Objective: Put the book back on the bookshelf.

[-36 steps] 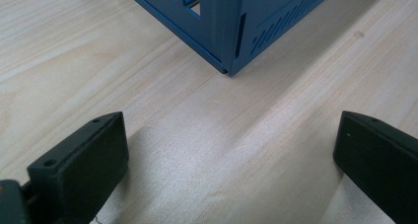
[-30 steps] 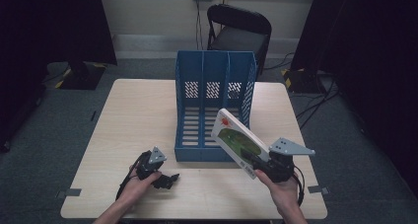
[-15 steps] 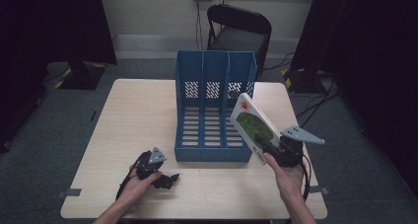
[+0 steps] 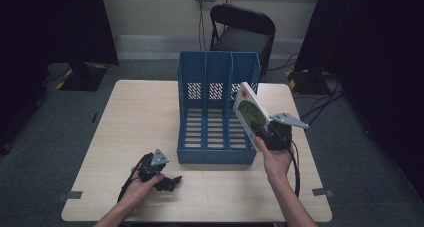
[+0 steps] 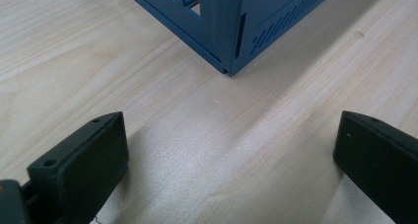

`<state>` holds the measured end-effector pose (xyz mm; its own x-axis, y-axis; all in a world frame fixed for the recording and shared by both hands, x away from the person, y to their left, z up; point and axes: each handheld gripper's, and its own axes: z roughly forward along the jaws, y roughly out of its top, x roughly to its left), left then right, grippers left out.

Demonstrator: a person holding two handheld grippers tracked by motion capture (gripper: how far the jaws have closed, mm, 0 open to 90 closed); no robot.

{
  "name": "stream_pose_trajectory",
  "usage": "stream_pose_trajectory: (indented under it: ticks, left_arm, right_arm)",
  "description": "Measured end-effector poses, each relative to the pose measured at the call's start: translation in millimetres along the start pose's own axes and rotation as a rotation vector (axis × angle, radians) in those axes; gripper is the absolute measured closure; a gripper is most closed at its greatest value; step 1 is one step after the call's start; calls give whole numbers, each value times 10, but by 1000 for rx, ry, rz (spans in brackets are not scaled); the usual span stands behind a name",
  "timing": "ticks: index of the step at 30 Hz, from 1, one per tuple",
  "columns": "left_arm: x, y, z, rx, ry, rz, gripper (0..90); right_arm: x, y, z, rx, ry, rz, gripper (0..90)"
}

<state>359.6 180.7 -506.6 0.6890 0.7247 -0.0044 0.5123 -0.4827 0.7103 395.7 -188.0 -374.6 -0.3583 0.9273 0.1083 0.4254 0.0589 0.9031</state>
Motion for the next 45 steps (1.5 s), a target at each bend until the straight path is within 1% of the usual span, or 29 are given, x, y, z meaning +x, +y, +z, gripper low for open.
stream_pose_trajectory:
  ticks: [6, 8, 9, 12, 18, 23, 27, 28, 29, 30, 33, 36, 39, 40, 41, 42, 45]
  left_arm:
    - [0, 0, 0, 0, 0, 0, 0]
    - [-1, 0, 0, 0, 0, -1, 0]
    - [0, 0, 0, 0, 0, 0, 0]
    - [0, 0, 0, 0, 0, 0, 0]
    - [0, 0, 0, 0, 0, 0, 0]
    - [-1, 0, 1, 0, 0, -1, 0]
    - [-1, 0, 1, 0, 0, -1, 0]
    - [-1, 0, 1, -1, 0, -1, 0]
    - [-1, 0, 1, -1, 0, -1, 0]
    - [0, 0, 0, 0, 0, -1, 0]
    - [0, 0, 0, 0, 0, -1, 0]
    - [0, 0, 0, 0, 0, -1, 0]
    - [0, 0, 0, 0, 0, 0, 0]
    - [-1, 0, 1, -1, 0, -1, 0]
    - [-1, 0, 1, -1, 0, -1, 0]
    - [0, 0, 0, 0, 0, -1, 0]
    - [0, 0, 0, 0, 0, 0, 0]
  right_arm:
    - [28, 19, 236, 26, -23, 9, 764]
    - [48, 8, 302, 33, -37, 2, 764]
    - [54, 0, 343, 39, -35, -1, 764]
    - [66, -29, 455, 51, -48, -1, 764]
    - [59, -90, 605, 78, -59, -4, 763]
    - [36, -132, 686, 95, -65, -2, 763]
    - [16, -185, 738, 112, -64, 22, 763]
    - [24, -196, 749, 121, -70, 3, 763]
    - [29, -209, 760, 128, -74, 0, 763]
    - [22, -224, 770, 135, -67, 6, 763]
    - [23, -259, 787, 149, -73, -4, 763]
    - [31, -271, 799, 157, -96, -33, 762]
    - [20, -264, 801, 161, -103, -31, 762]
    - [14, -268, 806, 171, -105, -26, 761]
    - [14, -268, 806, 171, -105, -26, 761]
    - [-4, -274, 808, 178, -98, -16, 760]
    - [4, -264, 804, 180, -100, -22, 759]
